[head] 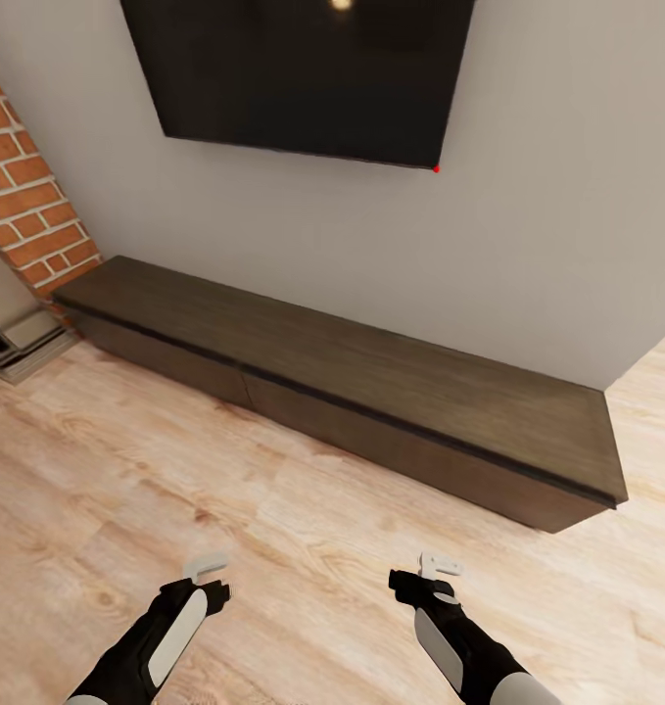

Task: Place each of the two pumpkins and all three candles from the living room inside a cabinet in the living room (use any cabinet), then make sure every cabinet is closed, and position the cauldron so it is next to a table in the living room.

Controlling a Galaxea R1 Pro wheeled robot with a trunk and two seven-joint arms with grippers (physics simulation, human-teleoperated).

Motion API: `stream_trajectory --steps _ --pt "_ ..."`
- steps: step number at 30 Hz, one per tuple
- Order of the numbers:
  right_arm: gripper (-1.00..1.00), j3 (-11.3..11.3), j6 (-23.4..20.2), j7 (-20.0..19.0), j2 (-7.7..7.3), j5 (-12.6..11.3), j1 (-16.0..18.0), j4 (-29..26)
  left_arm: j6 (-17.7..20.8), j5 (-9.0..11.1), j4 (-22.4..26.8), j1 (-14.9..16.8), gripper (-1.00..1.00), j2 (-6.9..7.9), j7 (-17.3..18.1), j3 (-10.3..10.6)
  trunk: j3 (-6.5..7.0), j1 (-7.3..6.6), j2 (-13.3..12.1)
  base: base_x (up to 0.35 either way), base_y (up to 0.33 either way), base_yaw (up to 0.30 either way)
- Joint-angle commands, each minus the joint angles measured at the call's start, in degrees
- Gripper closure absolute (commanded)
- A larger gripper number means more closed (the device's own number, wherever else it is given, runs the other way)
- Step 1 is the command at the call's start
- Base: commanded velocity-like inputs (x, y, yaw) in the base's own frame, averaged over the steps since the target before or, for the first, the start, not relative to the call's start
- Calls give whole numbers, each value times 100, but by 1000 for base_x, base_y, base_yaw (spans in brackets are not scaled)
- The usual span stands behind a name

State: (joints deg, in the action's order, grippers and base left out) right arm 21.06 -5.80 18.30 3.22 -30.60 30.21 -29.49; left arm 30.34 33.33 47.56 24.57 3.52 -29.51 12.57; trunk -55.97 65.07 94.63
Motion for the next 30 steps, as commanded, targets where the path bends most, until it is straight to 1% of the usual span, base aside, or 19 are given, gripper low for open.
stream_trajectory --steps 1,28,30 --pt "-100 38 -26 50 -6 -34 2 -13 7 60 8 4 -100 8 -61 33 13 -23 -39 0 0 284" --pt "-100 46 -17 50 -6 -10 2 -7 7 68 8 4 -100 8 -57 27 441 -616 -1122 0 0 284" --pt "-100 47 -17 50 -6 -9 2 -5 7 69 8 4 -100 8 -59 26 437 -616 -1122 0 0 284"
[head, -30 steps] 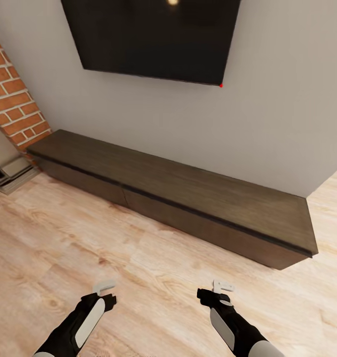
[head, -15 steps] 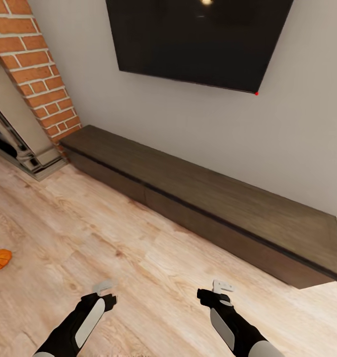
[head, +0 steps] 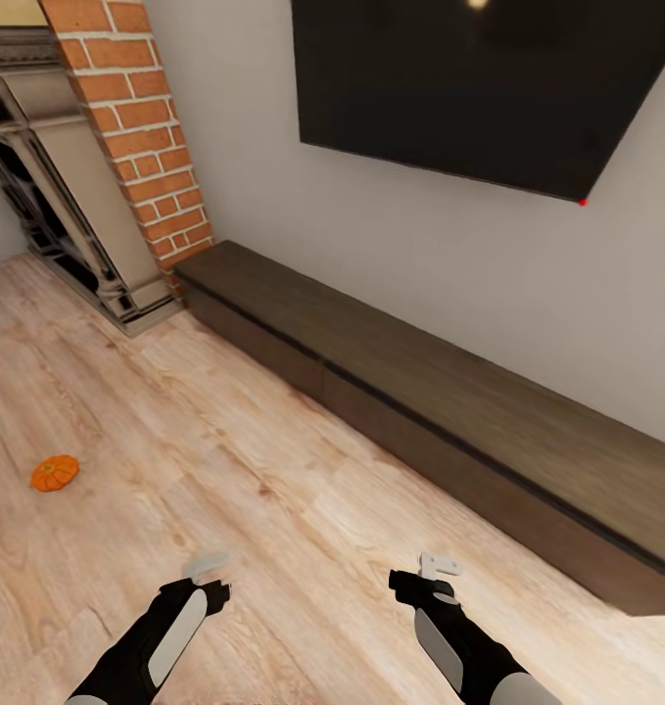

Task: Place each of the two pumpkins and all three candles from the living room inside a cabinet in the living room (use any cabinet), then make sure every cabinet is closed, and position the cauldron so it is next to a table in the living room.

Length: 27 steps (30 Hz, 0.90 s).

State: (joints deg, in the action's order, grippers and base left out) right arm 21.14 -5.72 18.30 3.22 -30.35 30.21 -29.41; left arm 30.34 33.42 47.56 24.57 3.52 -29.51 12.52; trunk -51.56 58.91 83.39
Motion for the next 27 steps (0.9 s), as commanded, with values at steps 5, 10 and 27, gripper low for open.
stream_trajectory --steps 5,10,27 --pt "-100 39 14 49 -3 -37 1 -12 7 59 1 4 -100 8 -57 31 -15 0 2 0 0 284" --pt "-100 39 71 46 8 -33 2 85 7 59 -16 4 -100 8 -56 31 -25 0 2 0 0 284" --pt "-100 39 92 42 12 -24 1 161 4 59 -18 4 -100 3 -55 37 -61 0 2 0 0 284"
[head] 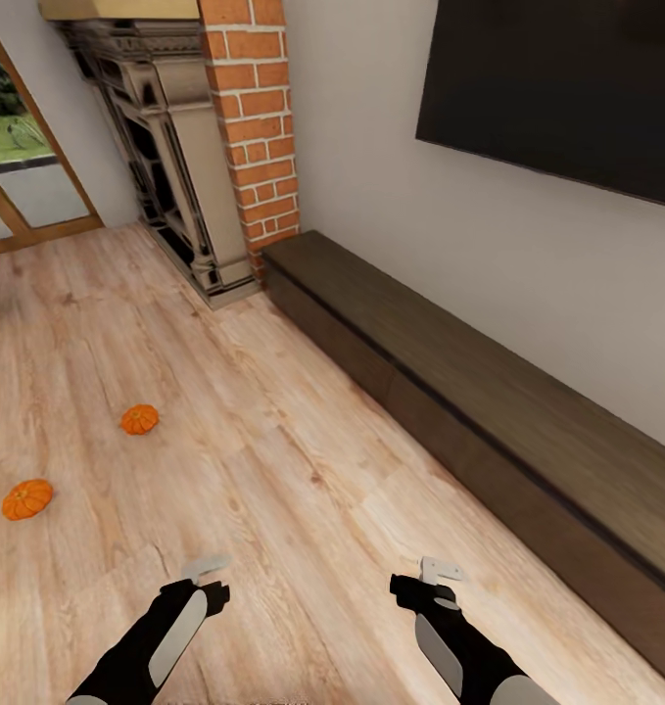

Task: Place each of the two pumpkins and all three candles from the living room inside a cabinet in the living room (use any cabinet), then make sure every cabinet is closed, and position the cauldron so it is next to a table in the living room.

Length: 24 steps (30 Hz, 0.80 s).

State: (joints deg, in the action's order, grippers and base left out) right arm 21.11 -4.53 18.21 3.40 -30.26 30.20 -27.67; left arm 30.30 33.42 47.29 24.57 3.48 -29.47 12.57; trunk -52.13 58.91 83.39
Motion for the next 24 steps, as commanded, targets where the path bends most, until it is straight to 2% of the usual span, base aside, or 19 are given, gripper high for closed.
stream_trajectory --steps 1,24 --pt "-100 42 -23 51 -6 -32 3 -12 5 59 8 4 -100 10 -59 33 -6 0 2 0 0 284" --pt "-100 49 49 51 -2 -32 1 11 2 59 -1 4 -100 21 -59 22 -55 0 2 0 0 284"
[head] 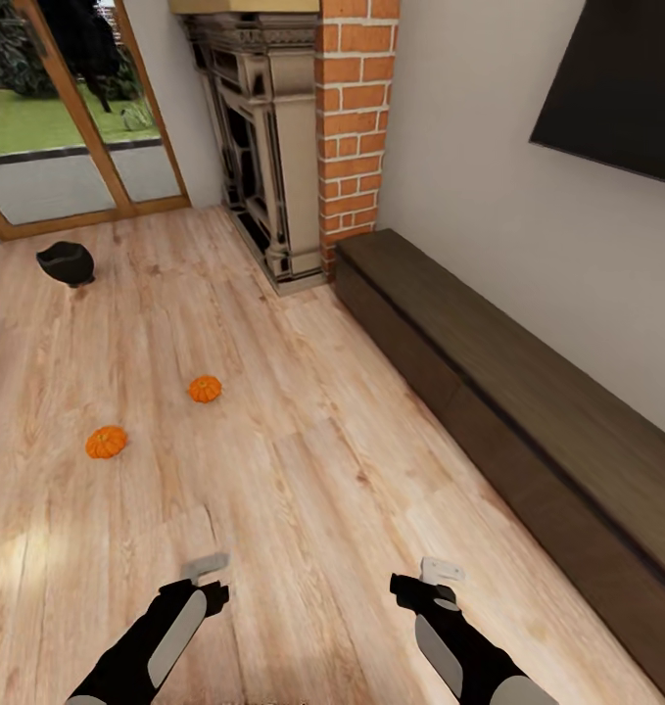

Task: Place each of the two pumpkins and all three candles from the living room inside a cabinet in the living room (use any cabinet), then make sure every cabinet is closed, and position the cauldron so it is next to a table in the living room.

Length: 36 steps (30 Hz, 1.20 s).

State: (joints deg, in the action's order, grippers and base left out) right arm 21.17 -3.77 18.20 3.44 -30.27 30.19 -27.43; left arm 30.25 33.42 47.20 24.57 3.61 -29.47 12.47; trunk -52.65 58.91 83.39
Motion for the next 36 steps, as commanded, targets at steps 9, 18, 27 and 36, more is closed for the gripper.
stream_trajectory --steps 9,18,27,36 --pt "-100 45 -28 52 -7 -30 1 -10 -6 68 -135 4 -100 35 -59 27 -23 0 2 130 35 284" --pt "-100 45 -28 52 -5 -24 3 -13 -172 71 -157 4 -100 42 -59 27 -42 0 2 297 87 284" --pt "-100 45 -26 52 -34 -23 5 -17 -177 70 -159 4 -100 43 -59 27 -47 0 2 318 11 89" --pt "-100 45 -23 52 -44 -18 3 -17 -178 69 -159 4 -100 43 -59 27 -47 0 2 322 0 223"
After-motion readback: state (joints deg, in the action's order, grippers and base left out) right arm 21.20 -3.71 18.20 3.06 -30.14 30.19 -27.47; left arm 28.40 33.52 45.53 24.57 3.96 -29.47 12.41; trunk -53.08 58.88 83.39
